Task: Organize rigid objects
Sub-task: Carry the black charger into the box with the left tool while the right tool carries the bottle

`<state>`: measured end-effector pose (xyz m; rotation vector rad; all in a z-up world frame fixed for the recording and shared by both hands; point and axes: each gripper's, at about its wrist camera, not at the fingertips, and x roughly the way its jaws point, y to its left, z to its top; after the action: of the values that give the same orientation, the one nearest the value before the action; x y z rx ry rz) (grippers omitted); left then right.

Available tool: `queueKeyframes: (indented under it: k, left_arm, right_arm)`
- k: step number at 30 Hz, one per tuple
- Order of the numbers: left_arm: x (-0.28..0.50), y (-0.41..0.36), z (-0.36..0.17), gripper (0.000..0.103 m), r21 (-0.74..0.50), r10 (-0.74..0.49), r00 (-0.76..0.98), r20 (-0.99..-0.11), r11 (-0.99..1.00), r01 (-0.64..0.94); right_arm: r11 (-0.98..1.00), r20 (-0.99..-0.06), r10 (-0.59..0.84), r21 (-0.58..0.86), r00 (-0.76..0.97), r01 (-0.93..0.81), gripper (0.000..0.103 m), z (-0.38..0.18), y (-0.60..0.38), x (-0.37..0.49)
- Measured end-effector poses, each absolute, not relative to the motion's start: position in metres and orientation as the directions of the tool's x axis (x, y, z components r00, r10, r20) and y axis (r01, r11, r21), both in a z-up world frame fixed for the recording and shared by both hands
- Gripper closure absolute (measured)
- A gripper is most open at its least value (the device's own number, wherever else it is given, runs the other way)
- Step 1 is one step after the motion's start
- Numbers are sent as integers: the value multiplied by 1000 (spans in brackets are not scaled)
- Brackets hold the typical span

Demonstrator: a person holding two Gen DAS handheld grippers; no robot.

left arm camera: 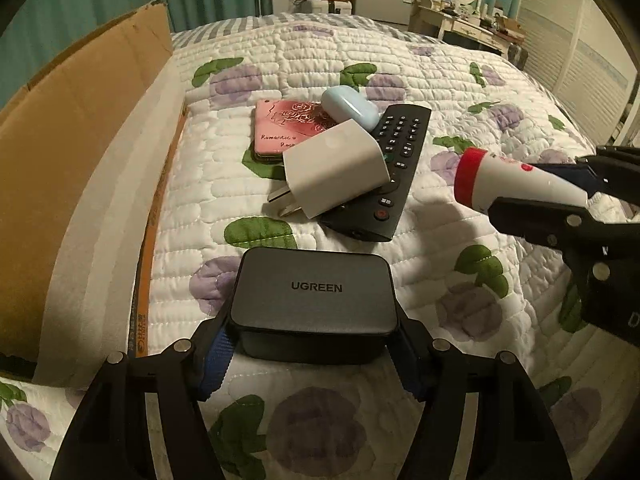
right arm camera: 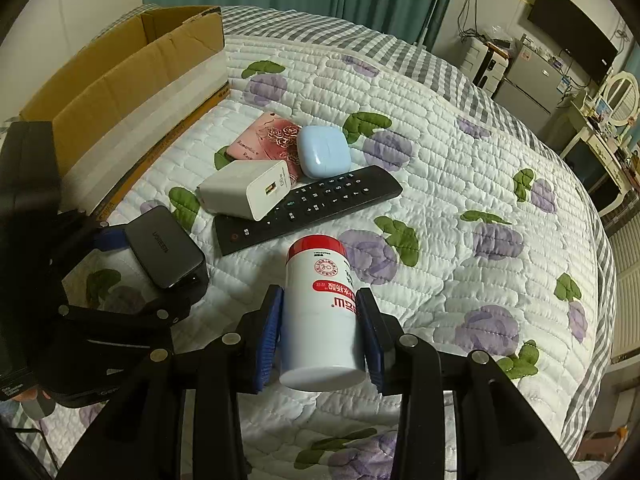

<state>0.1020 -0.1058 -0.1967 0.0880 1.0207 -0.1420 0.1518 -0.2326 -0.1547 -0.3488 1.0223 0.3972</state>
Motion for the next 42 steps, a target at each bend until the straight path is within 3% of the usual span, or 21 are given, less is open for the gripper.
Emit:
queueKeyframes:
  k: [9,18,25,34,42]
  left_arm:
    - [86,-115,-167,35,-25,-143,558,-817,977,212]
    - [71,-100,-69,35,-70,-262,683,-682,953,296]
    - [83,-34,-12,35,2,-211,752,-624,963,271]
    - [121,49,-46,35,78,-74,735,-674,982,170]
    - [139,71,-93,35,50,-89,678,-730,982,182]
  right_arm:
    - [896,-836,161,-99,525,-433,67,-132,-239,142]
    - [948,-766,141,-78,627,-308,67,-74,-256,126]
    - [943,-731,133,-114,669,-312,67,-27,-229,115]
    - [922,-701,193,-110,686,-372,67,0,-164,124]
    - [894,-730,228,-106,644,-436,67,-18,-99,150]
